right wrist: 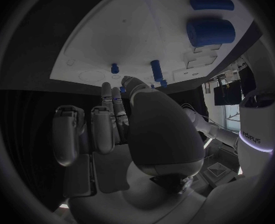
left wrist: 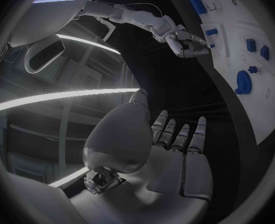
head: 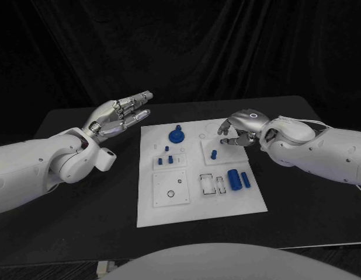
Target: Assemble the parts on the task board
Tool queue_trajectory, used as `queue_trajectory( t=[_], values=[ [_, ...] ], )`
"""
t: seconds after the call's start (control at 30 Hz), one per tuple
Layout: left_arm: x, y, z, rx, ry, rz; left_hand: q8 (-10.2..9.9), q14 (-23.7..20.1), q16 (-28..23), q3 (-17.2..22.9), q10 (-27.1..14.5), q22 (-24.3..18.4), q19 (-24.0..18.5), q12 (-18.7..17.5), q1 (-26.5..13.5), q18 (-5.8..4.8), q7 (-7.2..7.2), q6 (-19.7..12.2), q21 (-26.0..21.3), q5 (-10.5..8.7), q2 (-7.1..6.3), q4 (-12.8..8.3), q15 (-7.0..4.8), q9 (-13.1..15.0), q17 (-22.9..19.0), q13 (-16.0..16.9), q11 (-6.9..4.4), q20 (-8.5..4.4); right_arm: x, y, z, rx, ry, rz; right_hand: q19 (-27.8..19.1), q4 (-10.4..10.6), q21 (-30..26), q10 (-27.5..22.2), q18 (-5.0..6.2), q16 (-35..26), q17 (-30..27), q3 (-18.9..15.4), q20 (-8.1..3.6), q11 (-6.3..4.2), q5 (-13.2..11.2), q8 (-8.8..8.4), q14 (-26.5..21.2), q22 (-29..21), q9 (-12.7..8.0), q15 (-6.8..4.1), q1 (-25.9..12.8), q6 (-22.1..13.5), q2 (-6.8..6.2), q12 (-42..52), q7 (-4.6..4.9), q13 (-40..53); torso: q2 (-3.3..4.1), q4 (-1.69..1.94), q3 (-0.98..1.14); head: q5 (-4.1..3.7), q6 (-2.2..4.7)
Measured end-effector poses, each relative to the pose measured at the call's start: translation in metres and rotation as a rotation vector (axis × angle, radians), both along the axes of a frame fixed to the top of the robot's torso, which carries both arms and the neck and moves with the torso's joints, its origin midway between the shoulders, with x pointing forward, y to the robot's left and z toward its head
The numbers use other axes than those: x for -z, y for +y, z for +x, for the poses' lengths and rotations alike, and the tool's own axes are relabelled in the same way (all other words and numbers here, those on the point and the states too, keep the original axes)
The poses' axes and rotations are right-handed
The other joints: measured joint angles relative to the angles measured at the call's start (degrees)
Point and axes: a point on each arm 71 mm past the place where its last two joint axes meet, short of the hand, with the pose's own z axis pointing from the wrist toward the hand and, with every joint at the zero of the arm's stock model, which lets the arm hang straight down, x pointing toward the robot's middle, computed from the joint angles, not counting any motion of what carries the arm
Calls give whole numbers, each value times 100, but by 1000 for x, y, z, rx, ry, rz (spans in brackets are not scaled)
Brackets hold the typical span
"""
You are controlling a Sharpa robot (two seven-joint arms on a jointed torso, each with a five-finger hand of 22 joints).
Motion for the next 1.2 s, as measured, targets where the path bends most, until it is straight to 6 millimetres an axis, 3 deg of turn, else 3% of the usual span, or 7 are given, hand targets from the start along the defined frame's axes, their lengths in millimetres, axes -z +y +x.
queue_trajectory(
  t=[0.1,0.33,0.5,0.83,1.03,1.2],
  values=[
    [1,1,0,2,4,-1,0,0,0,1,-10,-9,0,42,117,0,0,0,0,126,40,0,0,0,0,0,7,0,2,1,2,1,5,-5,0,7,-74,-3,0,-26,-52,7,0,3,0,0,0,2,2,0,0,0,0,0,0,-8,0,-1,0,0,0],
    [2,1,-1,9,11,-3,0,43,25,-2,-30,5,43,72,173,0,51,51,0,172,37,0,41,0,6,0,27,-2,6,6,6,2,23,-17,0,-8,-200,-72,0,-92,-175,52,0,11,-28,0,0,5,27,0,0,0,0,36,0,-14,-1,-1,0,-13,0],
    [3,1,-1,13,14,-4,0,51,66,-30,-30,83,91,98,210,0,71,72,0,225,54,1,75,0,10,0,27,-9,9,9,7,0,35,-23,0,-57,-222,-72,-1,-92,-210,101,0,11,159,30,0,4,66,0,49,77,-4,144,-8,10,-2,-1,0,-13,0],
    [4,0,-2,23,22,-8,0,62,87,-63,-51,30,103,133,284,0,70,114,0,315,50,1,144,6,10,0,47,-22,13,10,8,6,69,-42,0,-105,-387,-184,-1,-174,-359,149,0,0,217,101,0,4,155,0,49,187,-4,293,-21,70,-3,-1,0,30,0],
    [5,0,-2,25,24,-9,0,84,111,-62,-51,13,103,133,310,0,91,134,0,351,69,1,185,5,16,0,47,-22,16,10,7,10,84,-50,0,-215,-387,-213,0,-174,-374,259,0,-28,594,147,0,3,261,0,49,187,-4,574,-21,219,-2,-1,0,23,0],
    [6,-1,-3,28,27,-10,0,86,111,-78,-71,-1,103,133,356,1,111,154,0,351,69,-15,246,5,21,-1,68,-22,17,10,7,14,93,-57,0,-238,-409,-239,-1,-174,-405,282,0,-30,684,147,0,3,286,0,47,186,-6,617,-21,254,-2,-2,-1,14,0]
  ],
)
